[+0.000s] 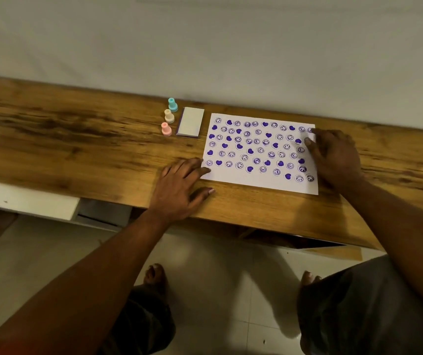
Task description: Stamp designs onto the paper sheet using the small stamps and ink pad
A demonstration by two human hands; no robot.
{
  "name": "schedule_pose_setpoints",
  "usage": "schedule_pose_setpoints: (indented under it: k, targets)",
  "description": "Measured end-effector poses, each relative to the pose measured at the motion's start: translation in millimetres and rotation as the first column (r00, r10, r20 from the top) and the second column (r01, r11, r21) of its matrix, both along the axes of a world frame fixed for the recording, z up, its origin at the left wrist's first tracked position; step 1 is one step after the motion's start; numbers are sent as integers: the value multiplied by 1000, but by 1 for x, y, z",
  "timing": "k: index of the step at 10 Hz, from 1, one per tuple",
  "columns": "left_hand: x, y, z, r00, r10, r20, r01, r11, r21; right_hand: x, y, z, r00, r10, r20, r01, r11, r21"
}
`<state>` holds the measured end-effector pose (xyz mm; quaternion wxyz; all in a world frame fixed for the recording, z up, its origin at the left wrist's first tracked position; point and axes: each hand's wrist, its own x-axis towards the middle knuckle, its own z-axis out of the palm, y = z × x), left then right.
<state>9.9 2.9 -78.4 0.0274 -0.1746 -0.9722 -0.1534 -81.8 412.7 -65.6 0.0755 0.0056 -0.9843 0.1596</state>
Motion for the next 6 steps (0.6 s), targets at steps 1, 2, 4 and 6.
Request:
schedule_pose_setpoints:
  k: [1, 2, 4, 6]
  targets:
    - [2, 1, 0, 999, 34, -14, -33, 999, 34, 3, -6, 7, 992, -54, -110, 47, 997, -66]
    - [0, 3, -4, 998, 65, -10, -64, 997, 50, 3, -11, 6, 983, -46, -176, 30, 995, -98]
    - [-5, -1, -13, 999, 44, 8, -44, 999, -8, -12, -27, -9, 968, -24, -250, 10, 998, -57]
    - [-7, -1, -4, 998, 36, 60, -37, 999, 17, -4, -53, -11, 960, -31, -277, 15, 998, -61]
